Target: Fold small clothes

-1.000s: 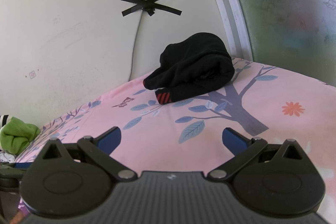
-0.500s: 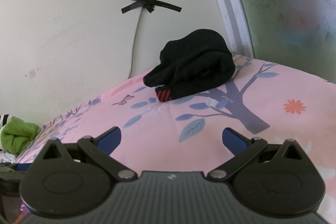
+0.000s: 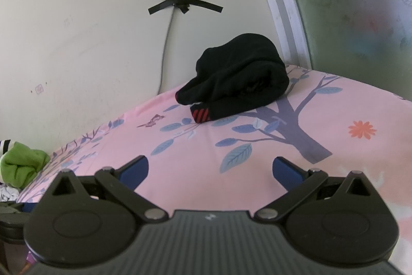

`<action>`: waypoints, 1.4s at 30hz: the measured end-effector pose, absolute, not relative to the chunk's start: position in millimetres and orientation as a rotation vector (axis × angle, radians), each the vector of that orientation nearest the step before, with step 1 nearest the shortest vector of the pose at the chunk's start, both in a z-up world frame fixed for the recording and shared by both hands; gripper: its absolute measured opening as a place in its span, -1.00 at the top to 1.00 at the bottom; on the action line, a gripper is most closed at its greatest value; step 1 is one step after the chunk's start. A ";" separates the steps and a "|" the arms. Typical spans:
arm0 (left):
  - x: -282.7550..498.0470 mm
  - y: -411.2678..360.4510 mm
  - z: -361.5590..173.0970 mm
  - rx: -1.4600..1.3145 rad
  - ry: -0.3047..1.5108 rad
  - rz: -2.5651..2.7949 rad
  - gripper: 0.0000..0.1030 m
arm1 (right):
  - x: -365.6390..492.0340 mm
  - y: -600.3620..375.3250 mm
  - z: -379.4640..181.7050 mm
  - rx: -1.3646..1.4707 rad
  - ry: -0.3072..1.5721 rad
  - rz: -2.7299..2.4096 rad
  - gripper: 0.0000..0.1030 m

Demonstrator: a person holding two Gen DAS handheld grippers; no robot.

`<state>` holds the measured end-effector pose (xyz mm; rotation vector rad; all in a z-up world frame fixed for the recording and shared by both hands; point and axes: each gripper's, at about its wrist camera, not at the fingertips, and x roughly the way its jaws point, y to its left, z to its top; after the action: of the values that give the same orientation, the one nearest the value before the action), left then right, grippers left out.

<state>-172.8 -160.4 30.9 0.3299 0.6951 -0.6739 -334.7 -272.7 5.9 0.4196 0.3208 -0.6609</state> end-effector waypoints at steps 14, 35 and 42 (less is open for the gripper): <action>-172.4 -161.2 30.8 0.329 0.699 -0.667 -0.99 | -335.5 -272.9 6.0 0.419 0.315 -0.661 -0.89; -175.2 -160.4 30.6 0.339 0.691 -0.676 -0.99 | -335.2 -272.6 6.2 0.429 0.316 -0.672 -0.89; -176.2 -159.9 31.5 0.341 0.684 -0.677 -0.99 | -334.6 -272.3 6.0 0.422 0.319 -0.665 -0.89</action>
<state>-176.2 -159.9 31.5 0.3410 0.6840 -0.6766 -334.6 -272.3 6.0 0.4216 0.3188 -0.6646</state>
